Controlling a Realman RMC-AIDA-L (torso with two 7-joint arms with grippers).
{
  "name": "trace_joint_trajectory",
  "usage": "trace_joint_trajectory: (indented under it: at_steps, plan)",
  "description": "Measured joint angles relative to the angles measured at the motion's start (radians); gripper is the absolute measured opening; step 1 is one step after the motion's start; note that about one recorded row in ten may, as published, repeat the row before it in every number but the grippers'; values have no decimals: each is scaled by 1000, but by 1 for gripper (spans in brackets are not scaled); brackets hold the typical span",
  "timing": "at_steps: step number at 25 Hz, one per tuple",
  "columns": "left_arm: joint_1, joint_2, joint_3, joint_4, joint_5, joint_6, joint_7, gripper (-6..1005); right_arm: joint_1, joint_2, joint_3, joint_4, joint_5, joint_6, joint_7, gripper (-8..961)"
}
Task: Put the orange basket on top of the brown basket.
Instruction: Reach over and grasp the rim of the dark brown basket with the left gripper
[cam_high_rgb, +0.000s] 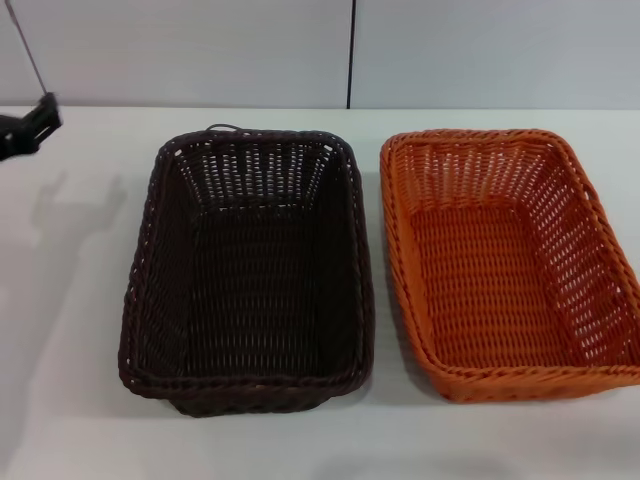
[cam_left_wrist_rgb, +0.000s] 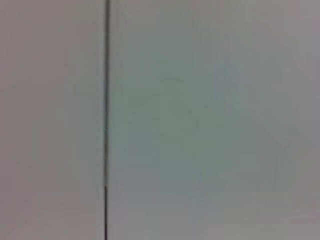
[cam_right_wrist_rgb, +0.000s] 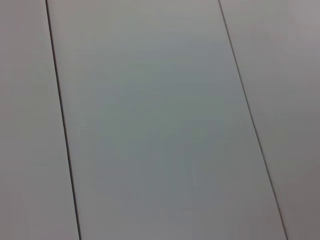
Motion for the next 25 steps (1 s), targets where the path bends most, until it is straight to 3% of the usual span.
trace_joint_trajectory:
  at_steps: [1, 3, 4, 5, 6, 7, 9, 10, 15, 19, 25]
  plan:
    - [1, -13, -46, -183, 29, -306, 40, 775, 2, 0, 0, 2, 1, -1, 0, 659]
    - [1, -13, -46, -183, 29, -306, 40, 772, 3, 0, 0, 3, 2, -1, 0, 658]
    - [-4, -30, -72, -246, 33, -436, 80, 770, 5, 0, 0, 3, 2, -1, 0, 658]
    - [-14, -87, -127, -368, 36, -679, 185, 768, 8, -1, 0, 4, 2, -1, 0, 658]
    - [-19, -137, -169, -437, 38, -805, 258, 767, 10, -1, 0, 5, 2, -1, 0, 657]
    - [-19, -155, -179, -470, 37, -866, 290, 765, 12, -1, 0, 6, 2, -2, 0, 657]
    - [-19, -155, -179, -470, 37, -866, 290, 761, 15, -2, 0, 7, 2, -3, 0, 657]
    - [-18, -168, -147, -548, 28, -985, 315, 760, 16, -2, 1, 10, 2, -4, 0, 657]
    - [-41, -172, -98, -574, 27, -1070, 299, 751, 23, -2, 1, 21, 2, -14, 0, 656]
    - [-87, -171, -44, -493, 30, -1072, 281, 744, 24, -2, 0, 30, 3, -18, 0, 655]
    - [-133, -171, -47, -397, 33, -1055, 270, 733, 21, -2, 0, 32, 2, -18, 0, 654]
